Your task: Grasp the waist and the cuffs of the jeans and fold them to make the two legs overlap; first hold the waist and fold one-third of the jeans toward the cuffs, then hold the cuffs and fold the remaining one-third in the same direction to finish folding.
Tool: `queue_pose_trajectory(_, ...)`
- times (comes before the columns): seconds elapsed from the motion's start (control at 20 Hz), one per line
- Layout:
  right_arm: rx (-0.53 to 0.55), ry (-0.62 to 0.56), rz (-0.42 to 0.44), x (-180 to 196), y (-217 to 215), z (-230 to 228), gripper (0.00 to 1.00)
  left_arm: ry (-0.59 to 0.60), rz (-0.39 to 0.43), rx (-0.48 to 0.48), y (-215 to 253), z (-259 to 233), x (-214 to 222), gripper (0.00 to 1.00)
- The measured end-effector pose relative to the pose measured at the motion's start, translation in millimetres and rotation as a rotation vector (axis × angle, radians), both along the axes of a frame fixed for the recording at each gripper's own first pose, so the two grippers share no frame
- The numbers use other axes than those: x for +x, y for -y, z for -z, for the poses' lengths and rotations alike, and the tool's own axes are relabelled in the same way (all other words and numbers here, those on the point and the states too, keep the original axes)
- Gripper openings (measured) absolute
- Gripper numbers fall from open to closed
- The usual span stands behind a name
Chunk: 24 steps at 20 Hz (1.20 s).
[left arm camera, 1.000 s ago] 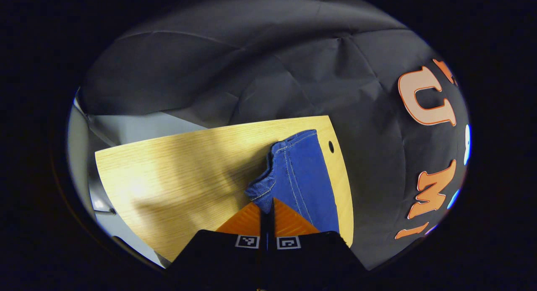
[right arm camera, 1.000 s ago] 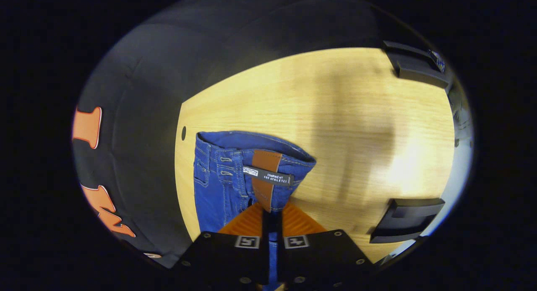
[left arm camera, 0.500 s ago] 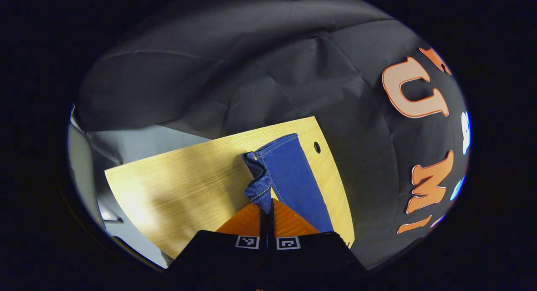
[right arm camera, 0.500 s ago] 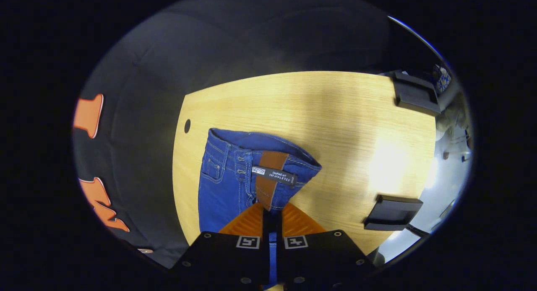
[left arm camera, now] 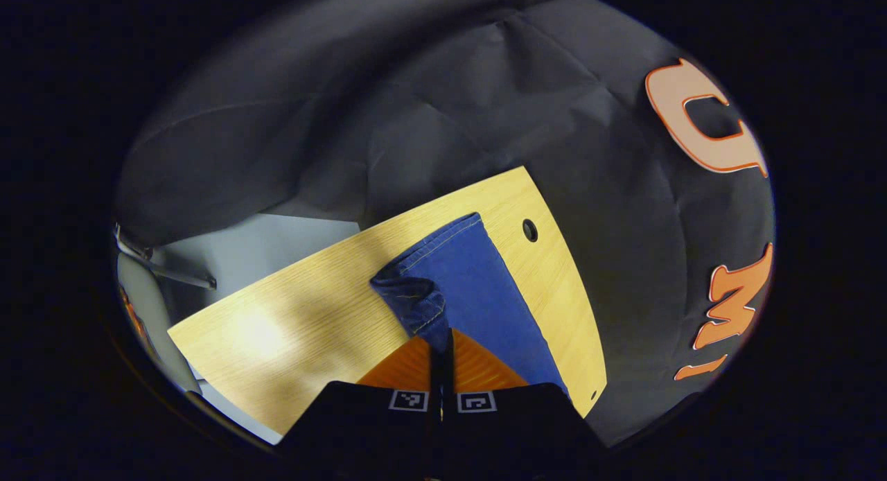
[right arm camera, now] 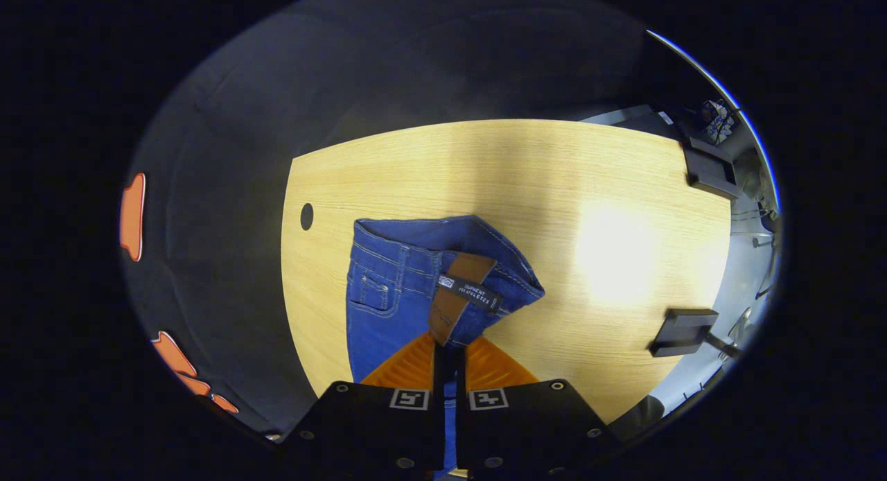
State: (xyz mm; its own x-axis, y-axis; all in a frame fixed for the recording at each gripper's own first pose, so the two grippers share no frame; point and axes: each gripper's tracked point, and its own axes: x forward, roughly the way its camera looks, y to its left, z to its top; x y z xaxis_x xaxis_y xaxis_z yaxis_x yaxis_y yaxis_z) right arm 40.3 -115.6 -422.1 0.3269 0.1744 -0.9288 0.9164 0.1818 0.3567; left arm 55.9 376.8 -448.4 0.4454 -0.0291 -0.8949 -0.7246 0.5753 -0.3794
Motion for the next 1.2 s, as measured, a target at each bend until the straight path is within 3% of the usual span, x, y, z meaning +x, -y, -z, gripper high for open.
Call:
queue_pose_trajectory(0.3,0.006,-0.037,-0.049,57.9,-9.7,5.2,0.07,-0.107,0.093,0.007,-3.5,40.0,48.3,0.01)
queue_pose_trajectory(0.45,0.021,-0.041,-0.057,91.3,-17.1,12.0,0.07,-0.135,0.142,0.031,-7.0,36.8,69.9,0.01)
queue_pose_trajectory(0.65,0.023,-0.051,-0.136,126.6,-29.4,24.5,0.07,-0.167,0.204,0.067,-11.9,40.7,94.8,0.00)
queue_pose_trajectory(0.75,0.007,-0.058,-0.166,133.3,-31.7,30.2,0.07,-0.187,0.275,0.126,-12.6,47.9,103.0,0.04)
queue_pose_trajectory(0.9,0.023,0.012,-0.173,147.8,-33.8,24.2,0.07,-0.141,0.309,0.172,-6.9,43.8,116.3,0.17)
queue_pose_trajectory(0.95,0.019,0.058,-0.174,152.7,-30.4,14.9,0.23,-0.118,0.304,0.203,-9.7,41.1,121.1,0.23)
queue_pose_trajectory(1.0,0.011,0.112,-0.165,163.4,-26.9,6.1,0.29,-0.077,0.301,0.225,-12.0,29.9,128.2,0.42)
queue_pose_trajectory(1.05,-0.011,0.157,-0.157,169.2,-19.0,-3.4,0.42,-0.030,0.291,0.247,-13.2,25.3,135.3,0.45)
queue_pose_trajectory(1.15,-0.070,0.200,-0.165,164.4,-4.0,-15.2,0.50,0.040,0.276,0.285,-14.2,4.9,144.9,0.45)
queue_pose_trajectory(1.2,-0.095,0.201,-0.190,155.8,-0.4,-19.1,0.53,0.077,0.284,0.286,-9.3,-6.0,147.8,0.56)
